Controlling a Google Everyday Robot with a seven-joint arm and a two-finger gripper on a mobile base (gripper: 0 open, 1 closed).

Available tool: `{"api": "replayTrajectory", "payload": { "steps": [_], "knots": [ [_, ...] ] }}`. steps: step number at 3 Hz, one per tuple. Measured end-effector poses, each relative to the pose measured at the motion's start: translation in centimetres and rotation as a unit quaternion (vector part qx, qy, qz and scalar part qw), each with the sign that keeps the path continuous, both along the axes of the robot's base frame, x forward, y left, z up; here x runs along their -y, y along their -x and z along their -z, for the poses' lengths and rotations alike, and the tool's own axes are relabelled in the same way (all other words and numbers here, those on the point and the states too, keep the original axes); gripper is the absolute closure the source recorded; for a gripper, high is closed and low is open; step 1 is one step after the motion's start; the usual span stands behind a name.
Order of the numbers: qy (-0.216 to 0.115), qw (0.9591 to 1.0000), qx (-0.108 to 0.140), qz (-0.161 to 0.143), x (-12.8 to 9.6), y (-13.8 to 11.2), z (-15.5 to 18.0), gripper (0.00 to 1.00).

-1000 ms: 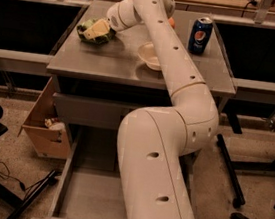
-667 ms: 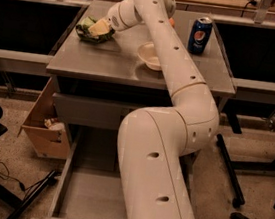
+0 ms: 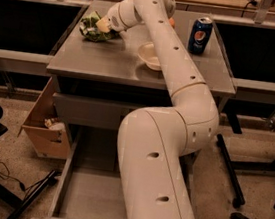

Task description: Place green jalapeno chip bag into middle drawer

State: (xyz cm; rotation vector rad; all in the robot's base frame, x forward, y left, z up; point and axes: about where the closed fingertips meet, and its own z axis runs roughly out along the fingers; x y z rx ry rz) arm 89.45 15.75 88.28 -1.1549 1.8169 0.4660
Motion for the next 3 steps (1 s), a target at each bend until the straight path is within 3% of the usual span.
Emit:
{"api": "replayTrajectory", "payload": {
  "steps": [1, 2, 3],
  "knots": [
    [0.0, 1.0, 0.0, 0.0, 0.0, 0.0, 0.0, 1.0],
    [0.009, 0.9999, 0.009, -0.006, 0.4, 0.6, -1.4, 1.0],
    [0.041, 0.9984, 0.037, -0.006, 2.2, 2.3, -5.9, 1.0]
  ]
}}
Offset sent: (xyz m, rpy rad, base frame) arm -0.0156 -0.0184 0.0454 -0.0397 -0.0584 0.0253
